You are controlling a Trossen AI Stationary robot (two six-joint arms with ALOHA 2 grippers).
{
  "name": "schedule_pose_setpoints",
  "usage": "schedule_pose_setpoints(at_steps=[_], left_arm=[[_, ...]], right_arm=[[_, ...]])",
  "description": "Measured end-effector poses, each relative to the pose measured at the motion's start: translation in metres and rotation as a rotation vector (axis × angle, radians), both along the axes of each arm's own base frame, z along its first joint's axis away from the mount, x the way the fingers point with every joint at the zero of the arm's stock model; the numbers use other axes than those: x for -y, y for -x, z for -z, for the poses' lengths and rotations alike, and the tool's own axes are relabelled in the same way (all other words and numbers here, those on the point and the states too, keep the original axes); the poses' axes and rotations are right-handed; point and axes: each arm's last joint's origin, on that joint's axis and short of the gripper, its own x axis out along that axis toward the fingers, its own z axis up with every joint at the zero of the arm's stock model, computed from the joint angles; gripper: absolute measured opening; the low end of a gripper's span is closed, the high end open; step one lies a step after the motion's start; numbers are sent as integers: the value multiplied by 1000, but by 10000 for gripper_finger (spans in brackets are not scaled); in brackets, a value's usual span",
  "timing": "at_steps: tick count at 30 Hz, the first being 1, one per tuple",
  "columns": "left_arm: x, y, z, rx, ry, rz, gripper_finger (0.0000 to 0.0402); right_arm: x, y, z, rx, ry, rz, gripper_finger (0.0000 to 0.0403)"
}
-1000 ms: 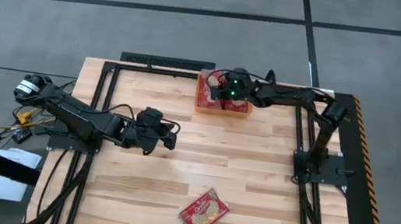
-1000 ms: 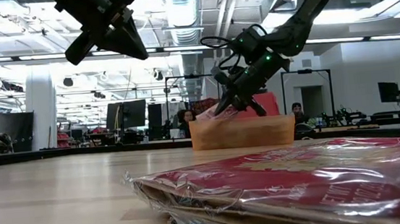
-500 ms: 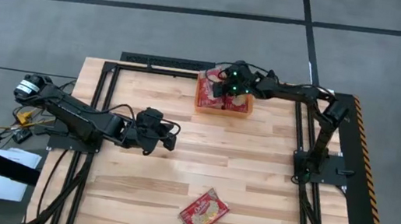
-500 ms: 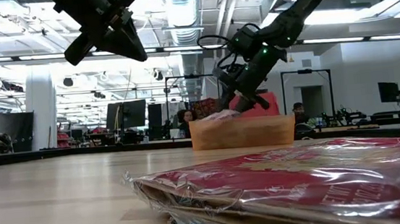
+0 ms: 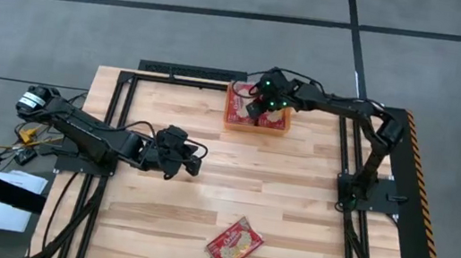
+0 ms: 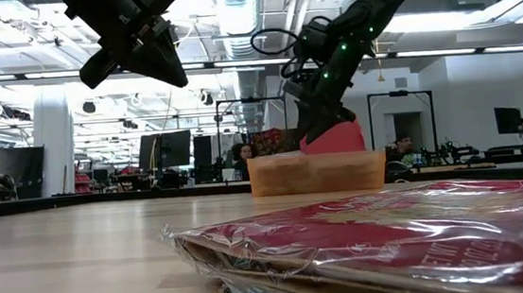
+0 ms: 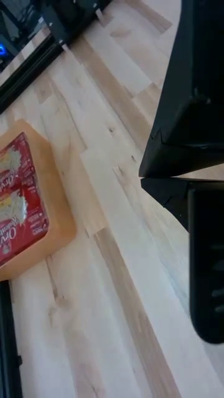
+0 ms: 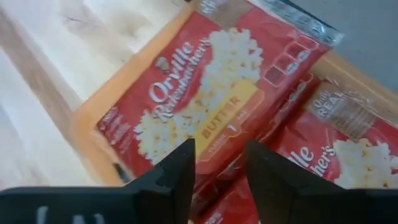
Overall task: Sort popcorn bags into baskets
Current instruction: Put the red popcorn bag into the orange bin
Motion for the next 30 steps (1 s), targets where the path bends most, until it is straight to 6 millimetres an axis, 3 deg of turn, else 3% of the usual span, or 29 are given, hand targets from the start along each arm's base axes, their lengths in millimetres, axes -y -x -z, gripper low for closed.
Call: schedule_pose_setpoints(at_steps=[4,7,13,17,20,25,27,30], left_arm=[[1,0,1,8,47,20,0],[5,2,11,4,91,56,3],[21,-4,37,59,188,225,58],[37,-36,52,152,256,443,100],[49,-65,70,201,301,566,100],[63,-101,93,216,334,704,53],[71,-110,100,196,345,760,18],[90,-125,100,191,365,828,6]], right_arm=[[-8,8,-9,-46,-12,-36,150],[-22,22,-26,-96,-25,-107,146],[-75,54,-70,-181,-62,-243,140],[-118,73,-96,-156,-78,-284,129],[-152,87,-105,-107,-107,-284,119],[-202,114,-107,-52,-157,-205,105],[-221,126,-102,-45,-187,-181,102],[-247,141,-89,-39,-230,-165,98]])
